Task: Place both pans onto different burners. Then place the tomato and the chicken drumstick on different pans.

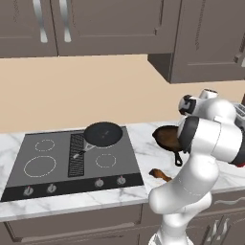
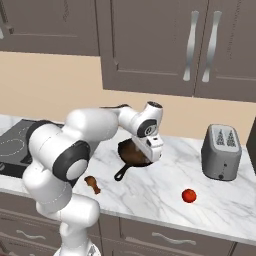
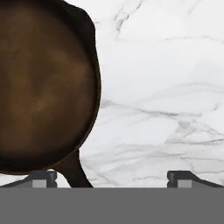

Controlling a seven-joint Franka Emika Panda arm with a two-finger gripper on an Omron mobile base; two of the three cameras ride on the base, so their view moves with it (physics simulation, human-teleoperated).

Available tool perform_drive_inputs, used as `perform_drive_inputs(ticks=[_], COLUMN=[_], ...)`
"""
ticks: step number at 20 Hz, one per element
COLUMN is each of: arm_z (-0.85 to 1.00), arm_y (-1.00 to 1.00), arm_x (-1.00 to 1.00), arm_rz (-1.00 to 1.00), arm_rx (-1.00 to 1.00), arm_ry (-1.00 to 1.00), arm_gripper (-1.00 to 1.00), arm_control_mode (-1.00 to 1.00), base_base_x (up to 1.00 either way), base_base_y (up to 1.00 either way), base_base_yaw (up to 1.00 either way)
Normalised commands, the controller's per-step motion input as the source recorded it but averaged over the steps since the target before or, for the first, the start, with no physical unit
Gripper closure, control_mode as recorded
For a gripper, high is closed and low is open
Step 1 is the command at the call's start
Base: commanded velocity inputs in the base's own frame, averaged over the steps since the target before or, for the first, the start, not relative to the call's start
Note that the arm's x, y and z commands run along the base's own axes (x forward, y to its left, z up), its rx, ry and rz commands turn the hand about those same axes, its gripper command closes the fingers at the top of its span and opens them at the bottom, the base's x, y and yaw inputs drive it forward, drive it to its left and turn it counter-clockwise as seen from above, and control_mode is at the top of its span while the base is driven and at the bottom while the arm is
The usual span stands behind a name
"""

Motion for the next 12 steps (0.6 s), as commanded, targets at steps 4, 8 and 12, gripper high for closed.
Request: perform_drive_inputs(ticks=[4,8,12], arm_z=[-0.19,-0.19,-0.11], arm_y=[-0.03,-0.03,-0.03], arm_x=[0.05,0.06,0.05], arm_rz=[0.5,0.5,0.49], arm_rx=[-0.02,-0.02,-0.01], arm_ry=[-0.1,-0.1,-0.1], arm_gripper=[-1.0,-1.0,-1.0], arm_control_mode=[-1.0,-1.0,-1.0], base_base_x=[0.0,0.0,0.0], base_base_y=[0.0,0.0,0.0], base_base_yaw=[0.0,0.0,0.0])
